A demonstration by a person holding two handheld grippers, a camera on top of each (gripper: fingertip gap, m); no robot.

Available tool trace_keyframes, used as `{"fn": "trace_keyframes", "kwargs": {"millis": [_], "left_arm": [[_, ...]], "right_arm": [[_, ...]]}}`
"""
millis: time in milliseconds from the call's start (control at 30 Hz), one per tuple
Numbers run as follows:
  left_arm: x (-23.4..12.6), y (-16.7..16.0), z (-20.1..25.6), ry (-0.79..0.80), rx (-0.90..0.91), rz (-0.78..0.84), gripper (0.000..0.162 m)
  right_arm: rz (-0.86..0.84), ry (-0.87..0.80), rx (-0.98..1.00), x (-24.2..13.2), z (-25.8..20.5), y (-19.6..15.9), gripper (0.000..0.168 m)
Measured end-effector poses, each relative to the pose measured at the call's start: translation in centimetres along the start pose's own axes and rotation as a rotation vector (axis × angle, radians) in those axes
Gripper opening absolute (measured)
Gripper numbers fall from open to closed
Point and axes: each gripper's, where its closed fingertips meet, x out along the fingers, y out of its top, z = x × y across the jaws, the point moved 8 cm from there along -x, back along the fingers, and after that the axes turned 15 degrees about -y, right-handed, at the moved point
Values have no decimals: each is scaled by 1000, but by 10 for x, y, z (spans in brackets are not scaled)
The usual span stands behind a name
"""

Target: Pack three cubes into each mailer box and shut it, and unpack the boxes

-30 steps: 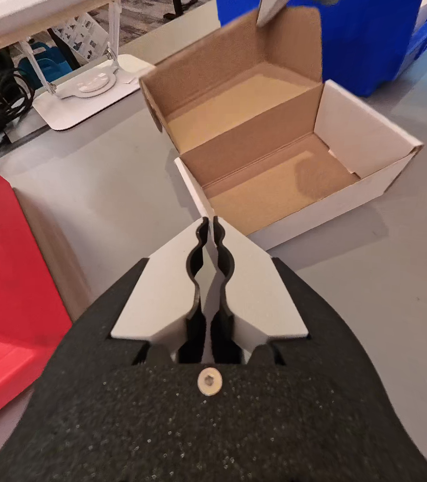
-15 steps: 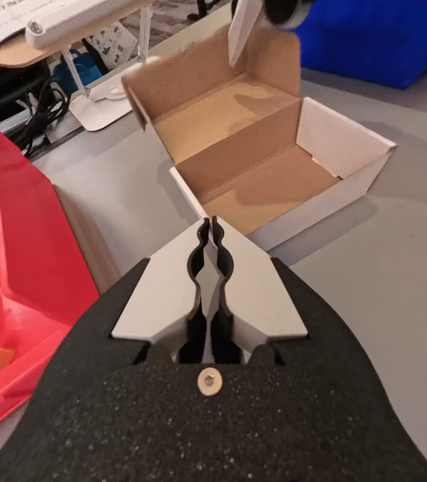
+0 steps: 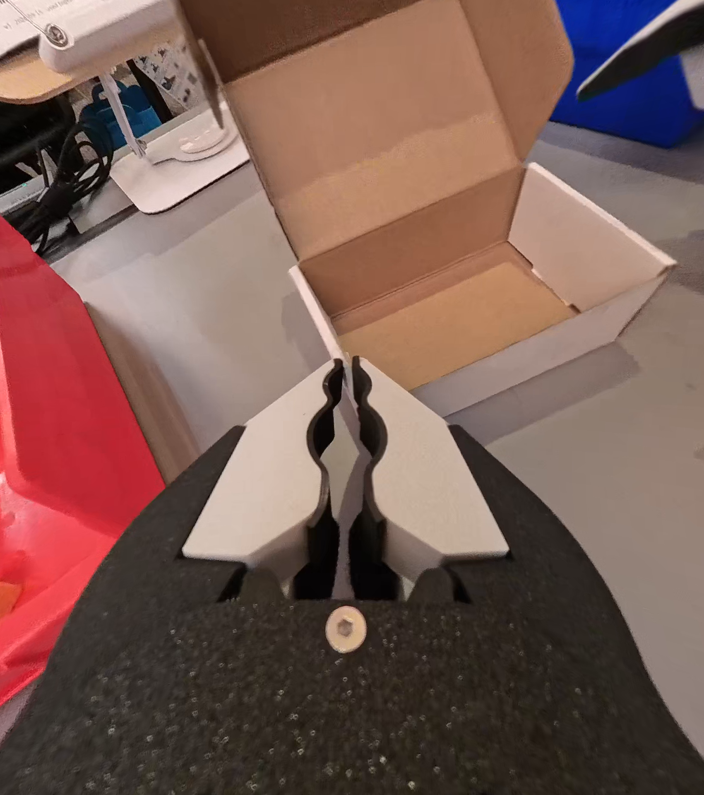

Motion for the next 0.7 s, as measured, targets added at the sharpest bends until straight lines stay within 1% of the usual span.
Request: {"fn": "trace_keyframes", "kwargs": {"millis": [67, 167, 233, 267, 300, 367, 433, 533, 700], "left_arm": [[2, 1, -2, -6, -18, 7, 3], [4, 1, -2, -10, -24, 15, 4], [5, 1, -2, -10, -18, 16, 5], [5, 1, -2, -11, -19, 17, 5], [6, 1, -1, -11, -21, 19, 8], [6, 1, -2, -2, -20, 18, 11], [5, 0, -2, -5, -19, 19, 13], [3, 0, -2, -21, -33, 18, 16], [-9, 4, 4, -62, -52, 20, 26]], "right_arm": [[-48, -14, -51, 14, 2, -7, 136], [-133, 5, 13, 37, 2, -18, 145], [-179, 32, 12, 49, -3, -24, 150], [-188, 15, -8, 53, -4, -25, 148], [-184, -12, -40, 57, -5, -25, 139], [-167, -19, -94, 60, -7, -21, 134], [-208, -21, -86, 62, -7, -22, 134], [-197, -20, -78, 62, -7, -22, 133], [-213, -21, -74, 62, -6, -22, 132]]}}
